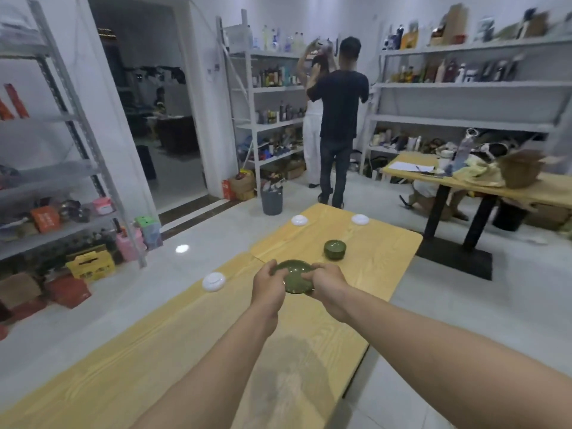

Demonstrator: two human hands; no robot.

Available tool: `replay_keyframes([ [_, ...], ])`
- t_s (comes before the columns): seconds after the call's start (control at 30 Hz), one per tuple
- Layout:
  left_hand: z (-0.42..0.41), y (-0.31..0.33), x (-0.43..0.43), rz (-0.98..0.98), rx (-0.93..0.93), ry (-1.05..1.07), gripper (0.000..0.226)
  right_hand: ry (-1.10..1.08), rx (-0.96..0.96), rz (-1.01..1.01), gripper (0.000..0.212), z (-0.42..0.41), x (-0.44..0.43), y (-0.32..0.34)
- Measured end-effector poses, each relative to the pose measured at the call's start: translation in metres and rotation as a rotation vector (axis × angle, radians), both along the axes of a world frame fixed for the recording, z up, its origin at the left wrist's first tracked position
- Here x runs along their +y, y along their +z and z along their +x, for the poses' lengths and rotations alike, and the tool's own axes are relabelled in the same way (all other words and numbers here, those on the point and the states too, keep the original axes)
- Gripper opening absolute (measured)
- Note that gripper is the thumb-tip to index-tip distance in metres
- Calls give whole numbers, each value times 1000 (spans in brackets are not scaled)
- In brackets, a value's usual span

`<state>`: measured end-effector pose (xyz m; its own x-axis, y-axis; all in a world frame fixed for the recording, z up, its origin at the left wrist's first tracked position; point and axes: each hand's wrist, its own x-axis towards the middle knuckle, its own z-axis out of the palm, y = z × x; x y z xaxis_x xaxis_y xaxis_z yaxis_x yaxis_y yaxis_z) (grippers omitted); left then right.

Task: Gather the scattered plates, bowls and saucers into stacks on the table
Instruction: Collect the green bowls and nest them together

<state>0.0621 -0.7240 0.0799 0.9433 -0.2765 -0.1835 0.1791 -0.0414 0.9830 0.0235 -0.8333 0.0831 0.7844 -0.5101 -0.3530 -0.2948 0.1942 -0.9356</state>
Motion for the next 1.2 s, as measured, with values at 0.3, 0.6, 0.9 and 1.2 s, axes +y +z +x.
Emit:
replay_keyframes([
  [0.3, 82, -12, -152, 4, 48, -137, 45, -167, 19, 41, 12, 74, -154, -14],
  [0.6, 167, -47, -263, -42, 205, -86, 41, -58, 146, -137, 47, 158, -267, -44],
  [0.9, 239, -116, -352, 11, 296, 44, 59, 202, 243, -281, 44, 234, -351, -121],
  [1.2, 286, -190, -385, 97, 296, 76, 37, 372, 351, -329, 43, 278, -383, -176],
])
